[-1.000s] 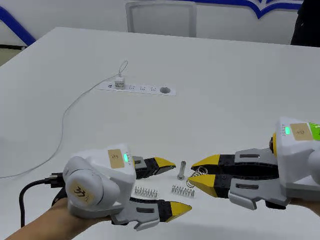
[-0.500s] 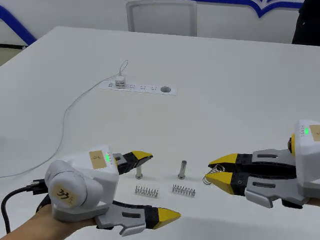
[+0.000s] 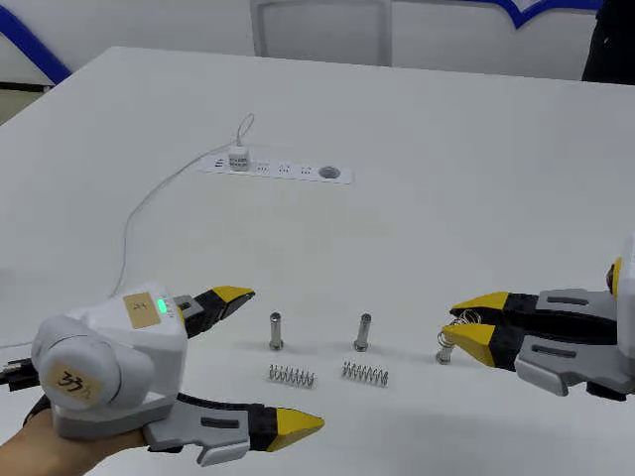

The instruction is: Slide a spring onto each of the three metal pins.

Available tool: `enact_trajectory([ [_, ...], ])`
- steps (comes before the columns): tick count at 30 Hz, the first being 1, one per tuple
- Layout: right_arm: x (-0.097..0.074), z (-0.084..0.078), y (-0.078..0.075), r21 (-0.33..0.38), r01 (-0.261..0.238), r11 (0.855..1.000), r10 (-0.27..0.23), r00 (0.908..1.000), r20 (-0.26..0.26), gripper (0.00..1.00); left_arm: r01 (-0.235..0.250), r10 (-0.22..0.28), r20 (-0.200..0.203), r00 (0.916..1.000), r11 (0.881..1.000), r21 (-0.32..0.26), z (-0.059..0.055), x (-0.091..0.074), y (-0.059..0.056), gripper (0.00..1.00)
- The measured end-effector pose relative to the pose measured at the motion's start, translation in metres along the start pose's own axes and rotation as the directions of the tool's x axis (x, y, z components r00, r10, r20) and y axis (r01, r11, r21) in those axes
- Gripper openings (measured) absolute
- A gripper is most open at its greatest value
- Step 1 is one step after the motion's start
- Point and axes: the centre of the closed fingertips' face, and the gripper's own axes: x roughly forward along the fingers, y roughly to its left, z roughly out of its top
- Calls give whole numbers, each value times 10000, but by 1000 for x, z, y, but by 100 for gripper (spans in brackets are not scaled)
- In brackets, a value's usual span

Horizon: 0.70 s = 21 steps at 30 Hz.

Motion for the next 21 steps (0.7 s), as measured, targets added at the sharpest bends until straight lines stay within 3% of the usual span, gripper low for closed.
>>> enact_trajectory([
  [6, 1, -5, -11, 383, 316, 9988, -318, 9995, 50, 12, -614, 616, 35, 9981, 9974, -388, -6, -7, 14, 95],
  [21, -3, -18, -43, 1066, 1263, 9862, -1256, 9920, -140, 12, -926, 916, -157, 9957, 9927, -775, -21, -9, 10, 96],
])
